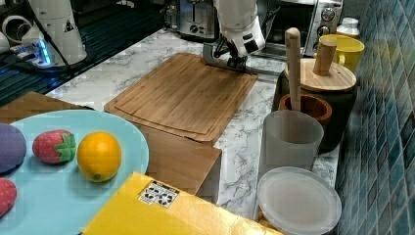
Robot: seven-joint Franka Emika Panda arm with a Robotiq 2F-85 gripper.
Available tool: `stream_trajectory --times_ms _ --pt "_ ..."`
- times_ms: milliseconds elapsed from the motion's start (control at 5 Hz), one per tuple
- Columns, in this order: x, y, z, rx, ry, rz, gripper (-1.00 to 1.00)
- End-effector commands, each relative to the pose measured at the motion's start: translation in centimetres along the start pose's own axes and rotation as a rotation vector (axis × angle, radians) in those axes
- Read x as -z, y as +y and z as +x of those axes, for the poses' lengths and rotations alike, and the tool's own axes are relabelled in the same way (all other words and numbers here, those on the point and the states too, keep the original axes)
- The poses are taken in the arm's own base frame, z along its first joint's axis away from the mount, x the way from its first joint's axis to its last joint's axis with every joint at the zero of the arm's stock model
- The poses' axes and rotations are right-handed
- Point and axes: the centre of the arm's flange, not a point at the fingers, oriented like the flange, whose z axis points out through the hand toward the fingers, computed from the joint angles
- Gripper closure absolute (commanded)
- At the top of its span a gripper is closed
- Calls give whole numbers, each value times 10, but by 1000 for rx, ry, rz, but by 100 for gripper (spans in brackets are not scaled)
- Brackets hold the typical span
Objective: Close the oven.
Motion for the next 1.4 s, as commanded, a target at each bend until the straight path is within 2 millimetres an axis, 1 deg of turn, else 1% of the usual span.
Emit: stream_trajectory --times_ms 200,400,600,800,1000,1200,1400 --pt "44 -85 45 132 70 66 100" --pt "26 -94 48 161 -23 83 100" --pt "8 -104 45 177 -51 60 100" --pt "-5 -101 47 175 -92 56 100" --pt "-12 -107 41 180 -102 49 100" --pt "-3 -117 32 169 -78 74 100" --pt "14 -136 21 153 -62 121 100"
